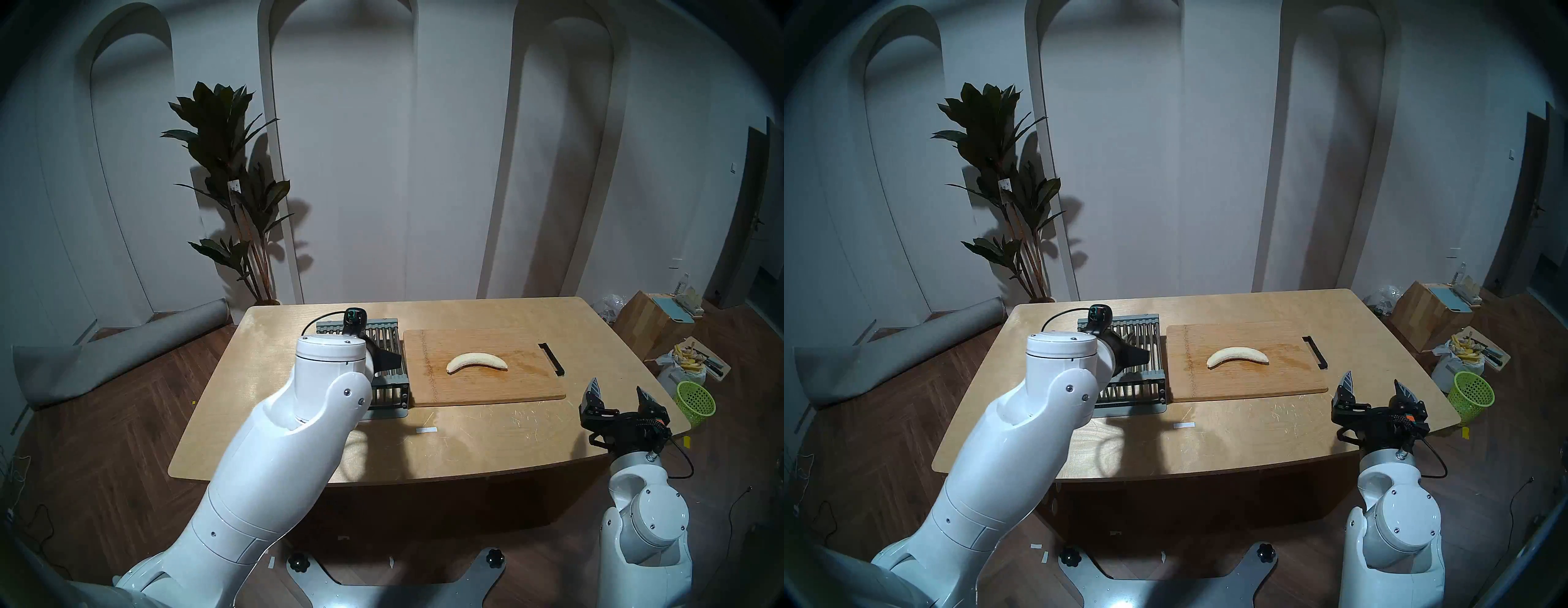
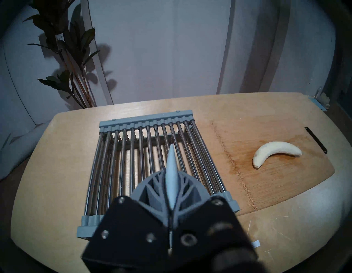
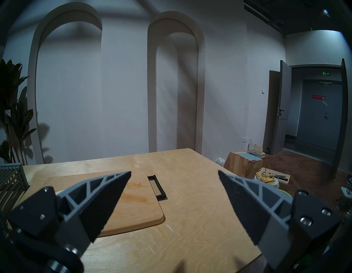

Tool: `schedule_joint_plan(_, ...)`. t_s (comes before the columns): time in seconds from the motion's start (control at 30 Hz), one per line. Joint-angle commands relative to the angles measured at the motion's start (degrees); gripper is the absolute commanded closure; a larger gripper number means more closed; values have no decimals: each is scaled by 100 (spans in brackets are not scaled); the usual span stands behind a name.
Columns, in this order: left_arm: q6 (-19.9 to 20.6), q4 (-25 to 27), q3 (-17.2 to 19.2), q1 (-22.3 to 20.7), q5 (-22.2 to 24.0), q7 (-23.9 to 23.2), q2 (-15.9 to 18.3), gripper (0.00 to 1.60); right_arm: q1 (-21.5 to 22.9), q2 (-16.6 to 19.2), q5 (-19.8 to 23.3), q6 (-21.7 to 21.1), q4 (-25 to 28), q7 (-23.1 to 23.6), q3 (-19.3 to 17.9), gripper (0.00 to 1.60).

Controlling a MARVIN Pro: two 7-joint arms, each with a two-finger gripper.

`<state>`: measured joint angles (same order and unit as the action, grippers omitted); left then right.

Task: Cut the banana into four pieces on the cutting board

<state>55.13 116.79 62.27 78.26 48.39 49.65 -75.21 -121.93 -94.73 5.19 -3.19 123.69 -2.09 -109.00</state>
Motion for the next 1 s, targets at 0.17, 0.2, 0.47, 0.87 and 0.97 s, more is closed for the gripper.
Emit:
schedule_joint_plan(0.17,-13,1019,137,-209,-108,307,259,160,31,-9,-1,42,125,13,0,0)
schedule_joint_plan(0.2,-13,1119,78,-271,-148,232,242,160,31,-11,-2,42,125,15,-1,0)
schedule_joint_plan(0.47,-88,1716,-271,-340,-409,194,50,160,33,-28,-12,43,131,29,-8,0)
schedule_joint_plan(0.87,-1081,1448,-766,-353,-792,-178,162,160,31,-58,-25,45,144,53,-19,0)
schedule_joint_plan(0.97,-1292,1288,-776,-369,-829,-568,259,160,33,-62,-28,45,144,58,-21,0)
